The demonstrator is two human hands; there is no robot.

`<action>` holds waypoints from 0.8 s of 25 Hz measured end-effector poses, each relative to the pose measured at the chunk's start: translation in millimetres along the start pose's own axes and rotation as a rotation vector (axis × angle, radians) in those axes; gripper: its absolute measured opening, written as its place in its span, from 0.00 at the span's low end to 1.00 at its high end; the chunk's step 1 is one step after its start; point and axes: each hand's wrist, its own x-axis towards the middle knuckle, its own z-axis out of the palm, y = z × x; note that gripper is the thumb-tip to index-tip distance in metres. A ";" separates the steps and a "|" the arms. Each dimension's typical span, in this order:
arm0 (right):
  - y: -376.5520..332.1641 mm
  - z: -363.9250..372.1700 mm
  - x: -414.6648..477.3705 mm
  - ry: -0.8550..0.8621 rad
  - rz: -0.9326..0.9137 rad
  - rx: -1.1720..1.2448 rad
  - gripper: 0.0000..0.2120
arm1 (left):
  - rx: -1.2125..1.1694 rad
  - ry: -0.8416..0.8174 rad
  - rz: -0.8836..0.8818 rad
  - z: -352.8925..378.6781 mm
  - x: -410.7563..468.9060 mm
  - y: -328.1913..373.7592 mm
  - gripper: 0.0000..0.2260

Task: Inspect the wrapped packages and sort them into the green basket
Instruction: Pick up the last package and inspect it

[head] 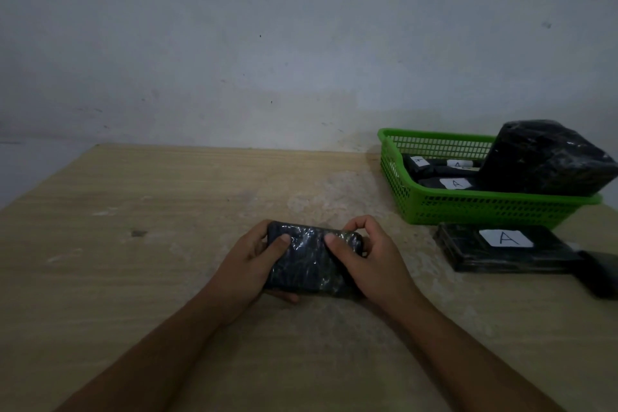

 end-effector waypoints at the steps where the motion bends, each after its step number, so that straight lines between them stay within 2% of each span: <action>1: 0.6 1.2 0.1 0.017 -0.008 -0.022 0.11 | 0.002 -0.001 0.003 0.5 0.0 -0.1 0.08; 6: 3.4 3.8 2.8 0.068 -0.043 -0.078 0.13 | 0.047 0.013 0.019 1.5 -1.1 -2.7 0.10; 8: 4.3 4.9 3.0 0.073 -0.057 -0.088 0.13 | 0.097 0.012 0.017 2.4 -1.9 -3.9 0.14; 12: 3.6 3.2 0.0 -0.001 -0.060 -0.136 0.14 | 0.125 0.004 0.009 3.0 -0.7 -3.9 0.17; 16: 6.5 -3.3 -1.3 -0.206 -0.065 -0.132 0.28 | 0.133 0.063 0.048 -0.2 2.4 -1.5 0.17; 18: 10.3 -4.7 0.5 -0.234 -0.071 -0.135 0.36 | 0.140 0.078 0.046 -0.8 2.9 -0.9 0.17; 20: 12.1 -6.7 3.1 -0.211 -0.049 -0.047 0.36 | 0.102 0.087 0.023 -0.3 3.3 0.1 0.17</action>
